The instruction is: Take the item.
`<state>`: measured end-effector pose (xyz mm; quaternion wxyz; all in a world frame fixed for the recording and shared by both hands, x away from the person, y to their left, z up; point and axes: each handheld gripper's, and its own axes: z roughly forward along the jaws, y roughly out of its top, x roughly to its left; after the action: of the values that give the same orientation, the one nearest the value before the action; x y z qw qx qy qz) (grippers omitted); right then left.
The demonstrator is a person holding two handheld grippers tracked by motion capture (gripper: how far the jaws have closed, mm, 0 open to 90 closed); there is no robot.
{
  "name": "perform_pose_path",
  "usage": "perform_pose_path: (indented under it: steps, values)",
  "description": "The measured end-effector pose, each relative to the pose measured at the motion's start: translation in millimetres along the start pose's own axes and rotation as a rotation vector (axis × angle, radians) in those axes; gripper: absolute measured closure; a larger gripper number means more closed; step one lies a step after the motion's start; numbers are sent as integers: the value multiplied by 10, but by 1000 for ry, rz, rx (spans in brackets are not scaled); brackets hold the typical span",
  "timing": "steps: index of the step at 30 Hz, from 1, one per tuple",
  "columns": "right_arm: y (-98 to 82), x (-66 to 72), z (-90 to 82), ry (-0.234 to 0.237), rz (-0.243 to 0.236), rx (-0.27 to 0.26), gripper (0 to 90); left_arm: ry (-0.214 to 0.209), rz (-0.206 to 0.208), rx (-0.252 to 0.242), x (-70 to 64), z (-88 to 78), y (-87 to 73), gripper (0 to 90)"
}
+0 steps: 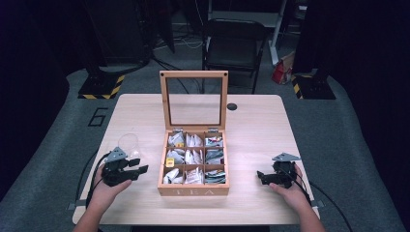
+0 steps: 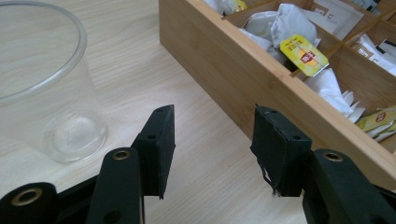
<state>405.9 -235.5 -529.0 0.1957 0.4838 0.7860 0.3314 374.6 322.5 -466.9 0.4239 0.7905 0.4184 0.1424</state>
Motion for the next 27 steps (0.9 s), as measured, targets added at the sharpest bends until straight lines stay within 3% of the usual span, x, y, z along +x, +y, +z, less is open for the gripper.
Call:
perform_pose_path:
  steps: [11,21,27]
  values:
    - [0,0,0,-1,0,-1,0,-16,51,0,-63,16,139,545]
    - [0,0,1,-1,0,-1,0,-3,44,0,-73,55,230,502]
    - [0,0,0,0,0,0,0,-23,60,4,-84,83,327,504]
